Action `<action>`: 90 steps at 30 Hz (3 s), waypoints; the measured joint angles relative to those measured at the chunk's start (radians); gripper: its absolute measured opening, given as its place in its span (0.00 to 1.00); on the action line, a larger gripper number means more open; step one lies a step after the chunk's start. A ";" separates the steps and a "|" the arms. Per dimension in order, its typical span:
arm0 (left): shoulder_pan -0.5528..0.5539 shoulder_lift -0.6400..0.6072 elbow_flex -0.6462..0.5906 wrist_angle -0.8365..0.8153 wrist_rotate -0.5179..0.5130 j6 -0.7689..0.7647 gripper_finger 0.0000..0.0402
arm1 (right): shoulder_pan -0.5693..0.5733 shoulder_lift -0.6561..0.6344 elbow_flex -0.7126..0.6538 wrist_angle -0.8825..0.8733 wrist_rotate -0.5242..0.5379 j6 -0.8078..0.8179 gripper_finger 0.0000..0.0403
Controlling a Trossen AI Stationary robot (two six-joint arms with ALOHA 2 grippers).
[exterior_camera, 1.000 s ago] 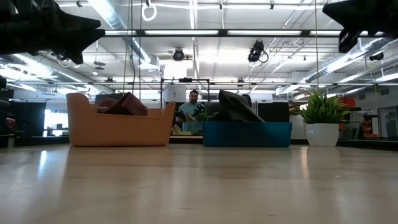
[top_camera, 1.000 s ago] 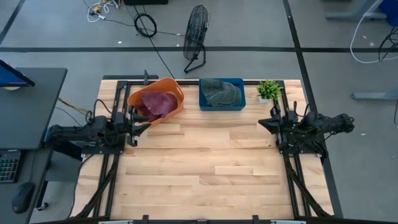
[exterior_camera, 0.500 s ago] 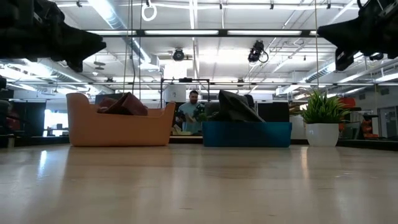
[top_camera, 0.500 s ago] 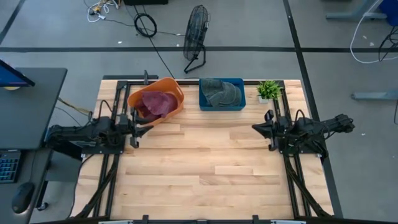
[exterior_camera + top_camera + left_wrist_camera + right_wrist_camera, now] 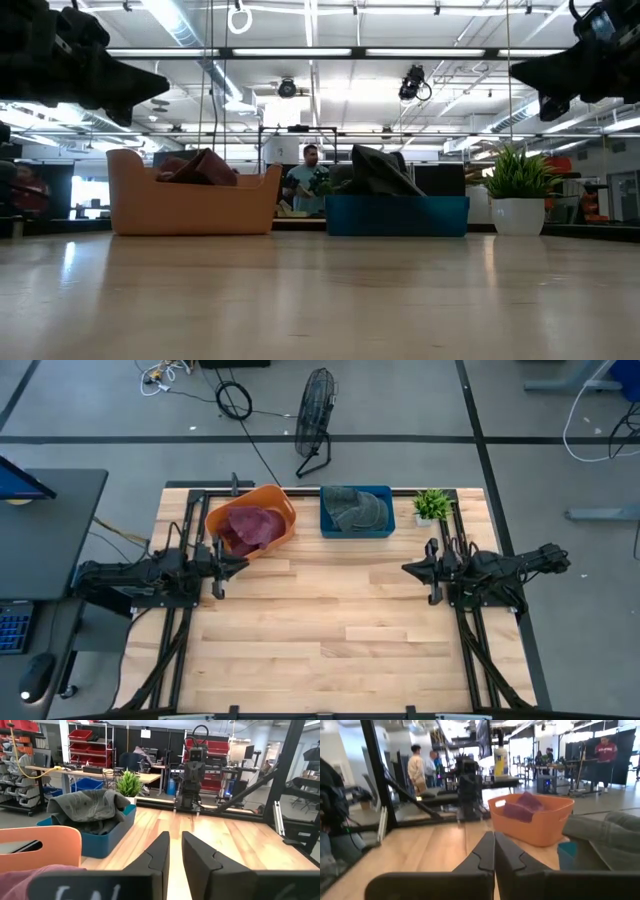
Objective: Pick & Place hat
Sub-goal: Return to Home Position
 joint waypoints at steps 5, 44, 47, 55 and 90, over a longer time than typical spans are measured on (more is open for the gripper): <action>0.000 0.001 0.000 -0.011 0.001 0.006 0.09 | 0.000 0.000 0.000 -0.025 0.000 -0.013 0.00; 0.000 0.001 -0.001 0.016 -0.002 -0.052 0.07 | 0.000 0.000 0.000 -0.023 -0.001 -0.010 0.07; 0.000 0.001 -0.001 0.017 -0.002 -0.051 0.07 | 0.000 0.000 0.000 -0.023 -0.001 -0.011 0.07; 0.000 0.001 -0.001 0.018 -0.002 -0.051 0.07 | 0.000 0.000 0.001 -0.023 -0.002 -0.011 0.07; 0.000 0.001 -0.001 0.018 -0.001 -0.052 0.07 | 0.000 0.001 0.001 -0.024 -0.002 -0.011 0.07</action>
